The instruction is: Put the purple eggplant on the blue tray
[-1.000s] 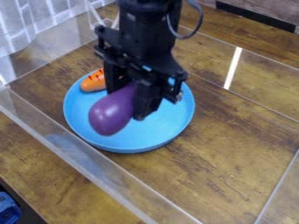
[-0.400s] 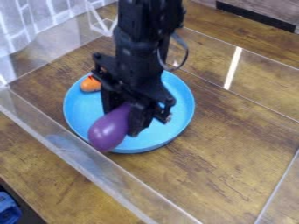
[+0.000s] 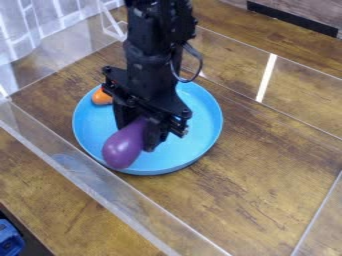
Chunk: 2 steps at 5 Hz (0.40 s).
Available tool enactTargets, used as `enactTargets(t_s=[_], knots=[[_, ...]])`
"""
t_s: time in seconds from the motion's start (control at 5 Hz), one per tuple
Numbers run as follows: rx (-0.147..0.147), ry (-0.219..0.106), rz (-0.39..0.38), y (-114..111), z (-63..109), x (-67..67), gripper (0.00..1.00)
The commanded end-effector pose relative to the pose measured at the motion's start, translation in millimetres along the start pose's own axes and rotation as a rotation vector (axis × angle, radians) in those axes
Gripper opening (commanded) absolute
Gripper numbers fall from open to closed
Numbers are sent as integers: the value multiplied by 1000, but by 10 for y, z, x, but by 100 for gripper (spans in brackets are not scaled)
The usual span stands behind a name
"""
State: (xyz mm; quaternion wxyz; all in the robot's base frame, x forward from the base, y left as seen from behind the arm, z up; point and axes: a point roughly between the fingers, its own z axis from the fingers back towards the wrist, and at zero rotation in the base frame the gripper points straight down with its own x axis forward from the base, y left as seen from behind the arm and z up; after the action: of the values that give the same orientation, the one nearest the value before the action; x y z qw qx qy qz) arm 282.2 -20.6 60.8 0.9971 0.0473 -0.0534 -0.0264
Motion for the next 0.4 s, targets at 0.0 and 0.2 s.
enactTargets(t_s=[0.0, 0.2], knots=[[-27, -74, 20, 67, 61, 145, 100], [-89, -94, 27, 65, 133, 151, 100]])
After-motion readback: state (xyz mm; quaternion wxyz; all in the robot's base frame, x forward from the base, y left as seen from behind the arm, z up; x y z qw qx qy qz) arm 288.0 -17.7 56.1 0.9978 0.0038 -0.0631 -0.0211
